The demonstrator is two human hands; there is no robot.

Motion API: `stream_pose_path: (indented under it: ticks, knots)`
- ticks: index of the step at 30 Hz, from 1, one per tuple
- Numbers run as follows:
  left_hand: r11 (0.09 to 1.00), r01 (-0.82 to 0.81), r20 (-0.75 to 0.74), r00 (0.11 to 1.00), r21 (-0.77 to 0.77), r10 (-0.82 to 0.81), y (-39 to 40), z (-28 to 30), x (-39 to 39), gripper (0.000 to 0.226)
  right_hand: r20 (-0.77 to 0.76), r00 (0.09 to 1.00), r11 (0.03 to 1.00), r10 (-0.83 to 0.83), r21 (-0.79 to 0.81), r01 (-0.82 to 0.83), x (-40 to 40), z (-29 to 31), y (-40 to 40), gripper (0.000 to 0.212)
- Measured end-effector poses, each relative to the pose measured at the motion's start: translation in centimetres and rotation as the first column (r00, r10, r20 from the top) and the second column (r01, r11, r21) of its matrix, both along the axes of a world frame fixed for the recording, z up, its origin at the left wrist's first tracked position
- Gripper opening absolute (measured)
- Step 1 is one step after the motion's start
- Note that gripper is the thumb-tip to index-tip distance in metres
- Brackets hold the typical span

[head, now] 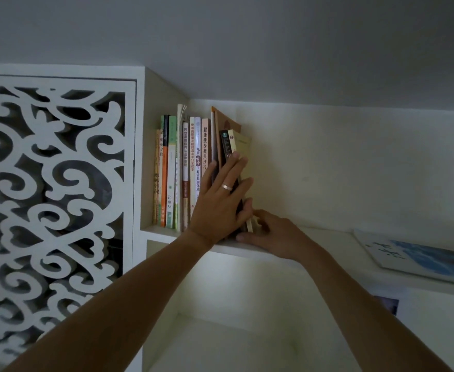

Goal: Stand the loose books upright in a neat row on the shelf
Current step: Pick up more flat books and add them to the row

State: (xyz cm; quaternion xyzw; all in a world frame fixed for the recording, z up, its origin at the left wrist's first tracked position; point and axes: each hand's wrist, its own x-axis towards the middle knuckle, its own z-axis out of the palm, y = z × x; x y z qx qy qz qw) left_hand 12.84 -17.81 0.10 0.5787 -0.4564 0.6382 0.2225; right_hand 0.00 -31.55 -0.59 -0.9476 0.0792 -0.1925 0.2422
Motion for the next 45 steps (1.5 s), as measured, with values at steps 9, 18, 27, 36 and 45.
stream_pose_path:
  ticks: [9,18,27,36,45]
  knots:
    - [0.964,-0.263,-0.088,0.960,0.030,0.264,-1.4,-0.6,-2.6,0.022,0.102,0.981,0.958,-0.163,-0.220,0.182,-5.2,0.1,-1.5,0.037]
    - [0.980,-0.161,-0.173,0.968,0.120,0.180,-4.7,-0.6,-7.2,0.020,-0.127,0.552,0.552,-0.824,-0.402,0.731,-14.1,-0.6,-8.1,0.067]
    - [0.621,0.421,-0.383,0.901,0.661,-0.203,-5.8,-2.6,-9.3,0.043,-0.091,0.972,0.974,-0.215,-0.096,0.206,-14.1,1.0,-3.0,0.053]
    - [0.931,0.050,0.220,0.966,0.362,-0.138,-3.6,0.4,-8.9,0.016,-0.063,0.960,0.904,-0.271,-0.358,0.232,-12.9,1.7,-3.0,0.023]
    - [0.996,-0.078,-0.128,0.989,-0.042,0.072,0.0,3.2,-5.4,0.057,0.229,0.969,0.985,-0.088,0.163,0.051,-6.1,2.5,4.2,0.038]
